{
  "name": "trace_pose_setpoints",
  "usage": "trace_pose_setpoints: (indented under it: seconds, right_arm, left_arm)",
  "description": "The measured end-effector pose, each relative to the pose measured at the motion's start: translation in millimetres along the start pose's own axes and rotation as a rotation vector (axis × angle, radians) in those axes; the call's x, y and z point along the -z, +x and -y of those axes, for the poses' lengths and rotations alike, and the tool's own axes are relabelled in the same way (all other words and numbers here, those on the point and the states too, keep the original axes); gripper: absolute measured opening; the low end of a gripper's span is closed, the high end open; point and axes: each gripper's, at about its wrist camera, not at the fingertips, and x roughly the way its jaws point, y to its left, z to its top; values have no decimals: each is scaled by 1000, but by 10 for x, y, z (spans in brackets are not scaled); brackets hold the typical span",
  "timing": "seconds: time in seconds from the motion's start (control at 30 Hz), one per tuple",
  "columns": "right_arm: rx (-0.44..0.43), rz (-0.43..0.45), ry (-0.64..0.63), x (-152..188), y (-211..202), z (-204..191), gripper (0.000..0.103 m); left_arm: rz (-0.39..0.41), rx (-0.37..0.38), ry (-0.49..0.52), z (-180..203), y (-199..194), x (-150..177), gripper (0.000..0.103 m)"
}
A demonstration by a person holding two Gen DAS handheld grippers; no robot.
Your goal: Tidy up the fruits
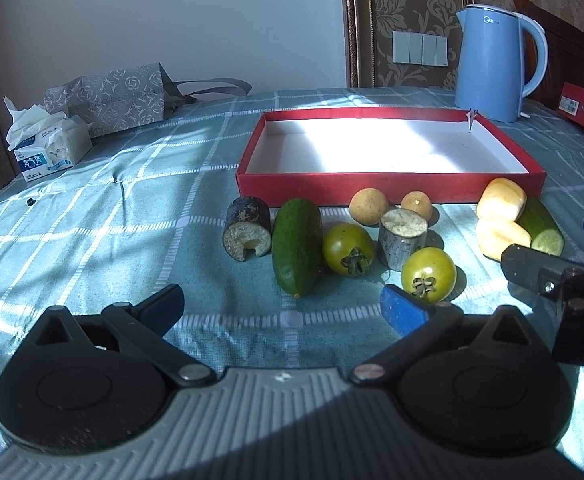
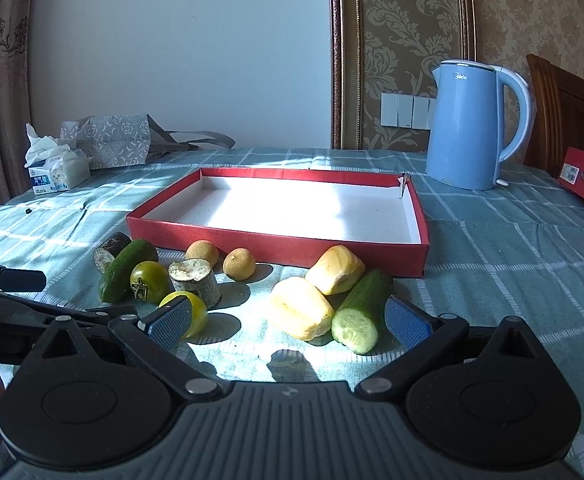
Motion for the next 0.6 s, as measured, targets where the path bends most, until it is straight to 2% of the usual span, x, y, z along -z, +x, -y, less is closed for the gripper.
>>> trace_pose_setpoints:
  seconds: [0.27, 0.6]
  right_arm:
    - [-21, 17, 6, 13, -6, 18, 103]
    - [-6, 29, -15, 20, -19, -12, 103]
  left_arm:
    - [-1, 1, -1, 8, 6, 5, 103]
    - [-7, 2, -8, -13, 25, 19, 103]
